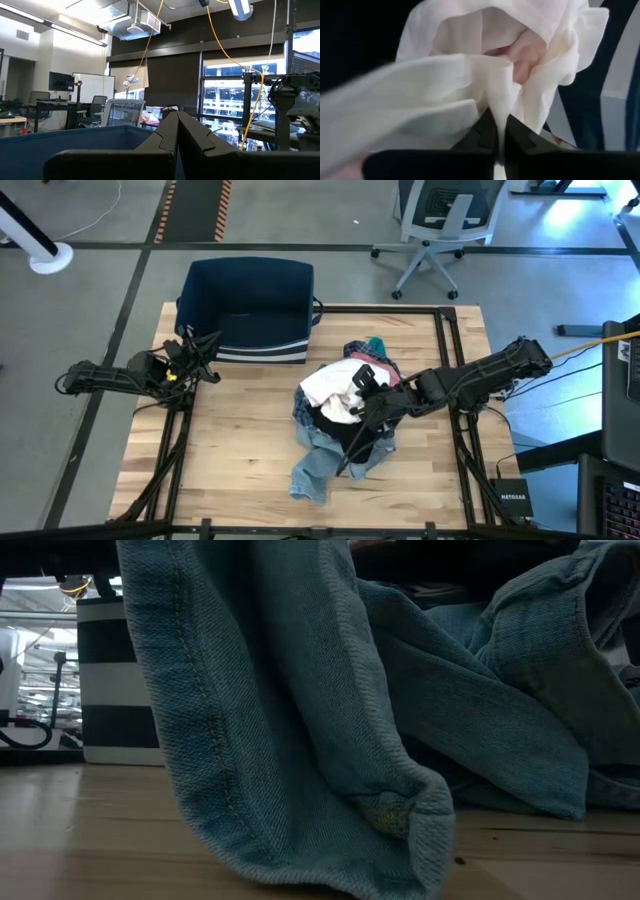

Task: Sort clothes
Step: Put the white underwear into the blue laundry bin

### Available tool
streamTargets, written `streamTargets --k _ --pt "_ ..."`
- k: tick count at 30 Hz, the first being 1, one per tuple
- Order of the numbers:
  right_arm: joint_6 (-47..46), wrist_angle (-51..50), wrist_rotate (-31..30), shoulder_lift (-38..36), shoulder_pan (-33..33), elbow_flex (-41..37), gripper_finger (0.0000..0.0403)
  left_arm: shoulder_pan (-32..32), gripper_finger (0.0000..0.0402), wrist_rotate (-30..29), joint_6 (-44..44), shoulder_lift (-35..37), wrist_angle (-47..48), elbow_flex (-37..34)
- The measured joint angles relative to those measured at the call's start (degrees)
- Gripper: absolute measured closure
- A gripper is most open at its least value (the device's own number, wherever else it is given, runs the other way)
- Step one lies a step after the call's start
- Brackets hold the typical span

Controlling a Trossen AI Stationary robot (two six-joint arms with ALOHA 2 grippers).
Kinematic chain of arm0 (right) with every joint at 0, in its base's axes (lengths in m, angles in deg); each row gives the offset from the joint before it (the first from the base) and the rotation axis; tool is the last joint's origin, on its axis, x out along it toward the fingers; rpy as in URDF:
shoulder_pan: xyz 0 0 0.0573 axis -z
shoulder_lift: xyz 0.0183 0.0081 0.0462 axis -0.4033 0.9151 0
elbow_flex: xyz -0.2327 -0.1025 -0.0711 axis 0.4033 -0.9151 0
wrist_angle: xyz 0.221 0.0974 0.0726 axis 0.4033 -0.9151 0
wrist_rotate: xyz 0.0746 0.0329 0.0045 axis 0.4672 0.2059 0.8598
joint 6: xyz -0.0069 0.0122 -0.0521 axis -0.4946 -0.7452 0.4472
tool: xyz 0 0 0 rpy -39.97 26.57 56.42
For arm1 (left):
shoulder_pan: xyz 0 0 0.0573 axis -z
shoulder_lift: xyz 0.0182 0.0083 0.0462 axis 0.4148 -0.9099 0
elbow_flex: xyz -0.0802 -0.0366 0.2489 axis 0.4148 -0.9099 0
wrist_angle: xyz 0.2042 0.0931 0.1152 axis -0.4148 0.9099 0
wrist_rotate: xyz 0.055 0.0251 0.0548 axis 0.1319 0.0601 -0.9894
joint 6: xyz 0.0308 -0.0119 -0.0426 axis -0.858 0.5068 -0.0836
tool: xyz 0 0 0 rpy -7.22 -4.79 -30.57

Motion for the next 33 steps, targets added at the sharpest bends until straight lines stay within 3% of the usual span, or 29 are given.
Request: streamTargets --k 7,15,22,33 --pt "1.2 -0.2 -2.9 -0.1 0.0 4.3 0.0356 0.0 0.04 0.0 -0.6 0.0 0.0 0.0" --pt "6.6 0.5 -3.0 -0.1 0.9 13.6 0.0392 0.0 0.04 0.0 -0.5 0.0 0.0 0.0" --pt "10.2 3.5 -3.9 -0.1 4.8 18.3 0.0367 0.0 0.04 0.0 -0.6 0.0 -0.1 0.0" --pt "21.9 22.9 0.5 -0.1 13.4 18.6 0.0384 0.0 0.04 0.0 -0.8 0.0 -0.2 0.0"
